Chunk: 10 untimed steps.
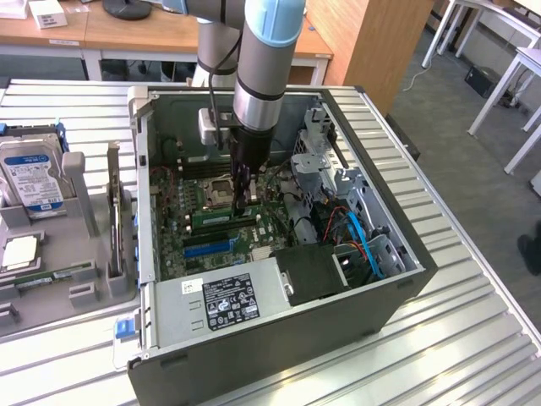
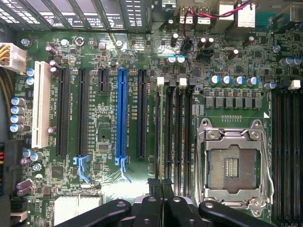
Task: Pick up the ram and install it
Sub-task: 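Insert the ram into the slot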
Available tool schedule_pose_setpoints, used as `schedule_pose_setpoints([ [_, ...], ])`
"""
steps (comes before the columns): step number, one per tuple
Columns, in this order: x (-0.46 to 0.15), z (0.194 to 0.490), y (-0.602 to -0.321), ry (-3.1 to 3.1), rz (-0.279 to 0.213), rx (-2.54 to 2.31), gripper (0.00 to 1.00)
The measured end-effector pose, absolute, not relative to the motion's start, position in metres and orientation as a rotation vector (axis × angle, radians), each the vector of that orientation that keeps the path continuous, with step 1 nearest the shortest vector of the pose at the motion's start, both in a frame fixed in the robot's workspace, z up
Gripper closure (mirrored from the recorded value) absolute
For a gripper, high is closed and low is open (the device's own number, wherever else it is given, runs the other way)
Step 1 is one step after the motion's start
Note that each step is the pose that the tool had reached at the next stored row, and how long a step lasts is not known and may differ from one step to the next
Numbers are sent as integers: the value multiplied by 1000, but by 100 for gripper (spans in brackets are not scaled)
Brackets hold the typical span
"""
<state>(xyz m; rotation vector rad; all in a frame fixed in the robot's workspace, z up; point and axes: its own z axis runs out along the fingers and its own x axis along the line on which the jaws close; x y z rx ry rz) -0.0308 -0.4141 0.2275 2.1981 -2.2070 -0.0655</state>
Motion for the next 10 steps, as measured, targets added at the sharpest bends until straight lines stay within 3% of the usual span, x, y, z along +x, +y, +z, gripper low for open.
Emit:
schedule_pose_setpoints([
  [10, -31, 226, -414, -2207, -66, 2198, 88],
])
